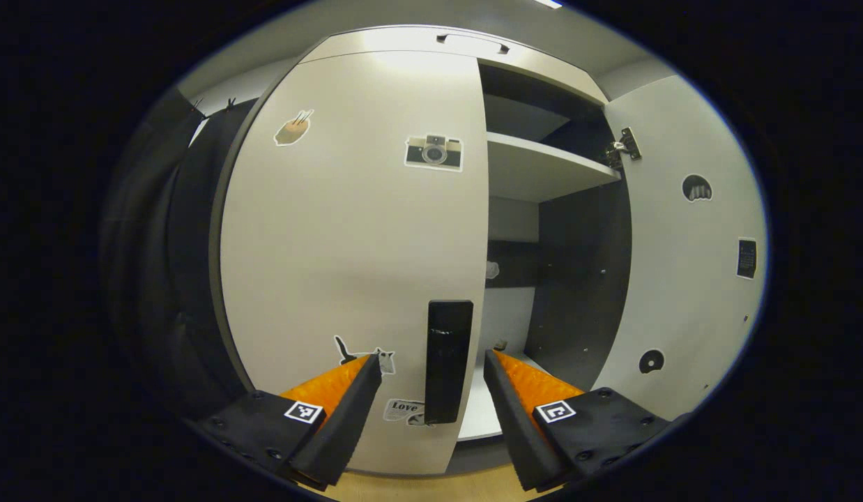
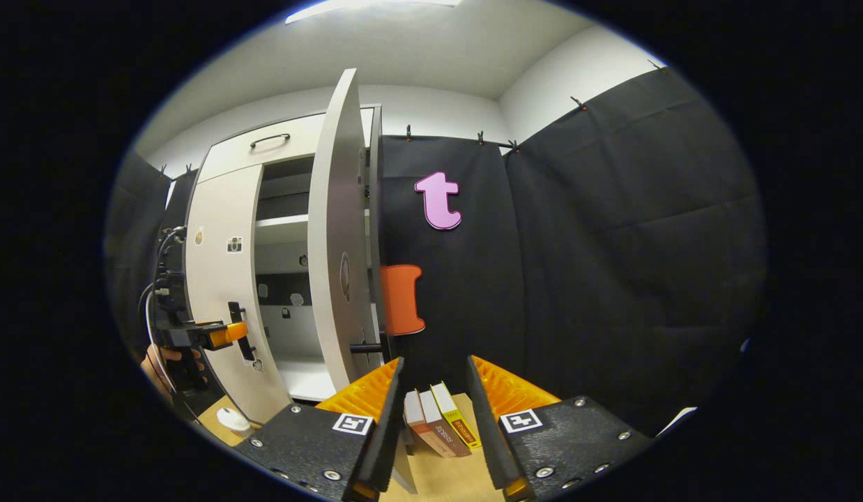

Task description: Open the right door of the double-door shoe cabinet with the right hand, and open the left door with the left hand.

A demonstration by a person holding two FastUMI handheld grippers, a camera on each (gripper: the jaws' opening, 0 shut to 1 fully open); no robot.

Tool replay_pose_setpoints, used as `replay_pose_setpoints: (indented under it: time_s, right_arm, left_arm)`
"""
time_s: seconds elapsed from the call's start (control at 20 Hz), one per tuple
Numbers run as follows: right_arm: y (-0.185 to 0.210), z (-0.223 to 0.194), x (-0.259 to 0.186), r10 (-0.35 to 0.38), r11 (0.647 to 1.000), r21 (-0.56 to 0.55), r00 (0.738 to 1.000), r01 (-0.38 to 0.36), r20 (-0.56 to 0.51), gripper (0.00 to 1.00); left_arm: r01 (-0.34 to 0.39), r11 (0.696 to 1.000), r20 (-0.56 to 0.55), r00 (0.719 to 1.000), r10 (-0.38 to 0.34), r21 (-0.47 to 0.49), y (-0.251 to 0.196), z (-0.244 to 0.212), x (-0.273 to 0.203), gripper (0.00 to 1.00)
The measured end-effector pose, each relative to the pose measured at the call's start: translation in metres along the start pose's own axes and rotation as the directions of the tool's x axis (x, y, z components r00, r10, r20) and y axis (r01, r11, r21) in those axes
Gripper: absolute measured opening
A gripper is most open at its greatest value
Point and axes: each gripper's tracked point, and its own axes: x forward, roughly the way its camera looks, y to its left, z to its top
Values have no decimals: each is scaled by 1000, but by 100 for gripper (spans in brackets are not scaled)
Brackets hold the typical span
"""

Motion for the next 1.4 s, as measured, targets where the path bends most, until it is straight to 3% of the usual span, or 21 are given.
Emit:
replay_pose_setpoints:
  time_s: [0.05, 0.25, 0.35, 0.4, 0.55, 0.6, 0.65, 0.8, 1.05, 1.4]
  right_arm:
    - [1, -1, -2, 3, 1000, -8, 1000, -3, -2, 55]
    - [2, -8, -6, 10, 999, -35, 1000, -11, -13, 69]
    - [3, -13, -8, 15, 999, -33, 999, -16, -32, 77]
    - [4, -15, -11, 18, 999, -33, 999, -19, -37, 71]
    - [-2, -15, -19, 11, 999, -51, 999, -13, -31, 71]
    - [-5, -15, -20, 7, 999, -53, 999, -9, -32, 71]
    - [-7, -16, -22, 5, 999, -51, 999, -6, -33, 71]
    - [-11, -18, -26, 11, 999, -37, 999, -12, -40, 72]
    - [-20, -28, -24, 12, 998, -61, 998, -16, -61, 71]
    - [-3, -34, -23, 85, 992, -84, 994, -90, -68, 72]
  left_arm:
    - [-15, 1000, -14, 1000, 15, 6, 3, -5, 5, 93]
    - [-16, 1000, -34, 999, 16, 5, 1, -15, 20, 83]
    - [-11, 1000, -45, 999, 11, 2, -3, -20, 26, 72]
    - [-19, 1000, -42, 999, 19, 2, -3, -22, 26, 66]
    - [8, 1000, -20, 1000, -8, 4, -13, -20, 28, 61]
    - [-8, 1000, -21, 1000, 8, 7, -12, -22, 30, 46]
    - [-18, 1000, -24, 1000, 18, 13, -11, -20, 27, 40]
    - [-15, 1000, -33, 999, 14, -15, -11, -21, 27, 31]
    - [-25, 1000, -55, 998, 24, -13, -9, -23, 15, 27]
    - [-85, 996, -50, 995, 84, -6, 0, -24, -29, 26]
